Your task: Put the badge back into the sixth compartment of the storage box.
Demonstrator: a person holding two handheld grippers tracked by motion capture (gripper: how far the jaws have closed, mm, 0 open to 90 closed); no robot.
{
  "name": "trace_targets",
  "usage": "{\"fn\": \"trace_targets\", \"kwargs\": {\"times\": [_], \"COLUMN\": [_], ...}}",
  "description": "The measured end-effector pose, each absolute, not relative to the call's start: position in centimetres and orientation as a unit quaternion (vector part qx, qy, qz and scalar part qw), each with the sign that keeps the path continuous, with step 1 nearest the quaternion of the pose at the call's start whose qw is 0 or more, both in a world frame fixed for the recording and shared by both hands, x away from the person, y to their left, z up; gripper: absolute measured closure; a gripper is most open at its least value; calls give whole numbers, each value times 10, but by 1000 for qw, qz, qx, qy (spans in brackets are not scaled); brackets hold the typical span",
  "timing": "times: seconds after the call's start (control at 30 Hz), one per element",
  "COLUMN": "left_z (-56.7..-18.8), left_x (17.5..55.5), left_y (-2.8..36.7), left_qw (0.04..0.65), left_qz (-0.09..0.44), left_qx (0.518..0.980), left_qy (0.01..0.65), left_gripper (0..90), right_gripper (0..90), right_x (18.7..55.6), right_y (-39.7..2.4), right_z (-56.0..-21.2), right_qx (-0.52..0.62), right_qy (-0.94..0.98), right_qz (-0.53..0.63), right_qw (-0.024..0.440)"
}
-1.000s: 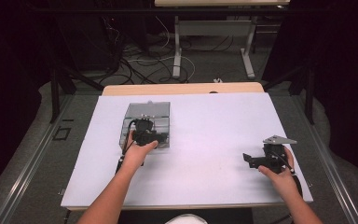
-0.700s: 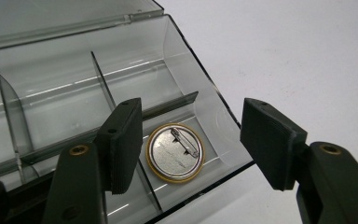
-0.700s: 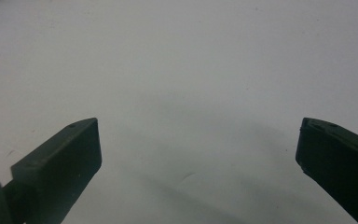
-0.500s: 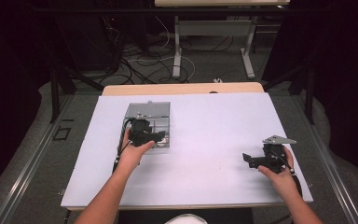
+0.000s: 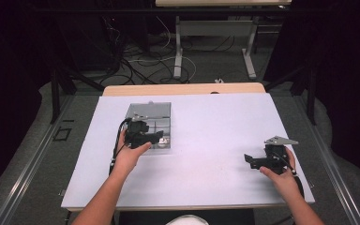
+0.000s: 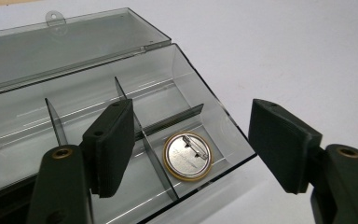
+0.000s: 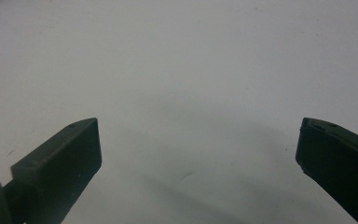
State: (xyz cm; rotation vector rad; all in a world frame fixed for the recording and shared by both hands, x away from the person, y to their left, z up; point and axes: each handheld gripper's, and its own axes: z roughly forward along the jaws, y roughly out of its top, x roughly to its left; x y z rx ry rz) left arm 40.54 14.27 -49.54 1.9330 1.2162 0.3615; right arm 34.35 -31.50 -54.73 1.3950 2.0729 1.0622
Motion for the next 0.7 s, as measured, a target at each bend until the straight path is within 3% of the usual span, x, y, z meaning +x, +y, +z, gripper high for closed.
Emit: {"fn": "trace_targets", "kwargs": {"times": [0.7], "left_z": [-483], "left_x": [383], "left_y": [181], "left_qw": [432], "left_qz": [150], "left_qx": [749], "left_qy": [480], "left_gripper": [49], "right_gripper": [0], "right_x": [343], "right_y": [-314], "right_z": [-547], "right_qx": [502], "right_qy": [746], "right_qz": [382], "right_qw": [214]}}
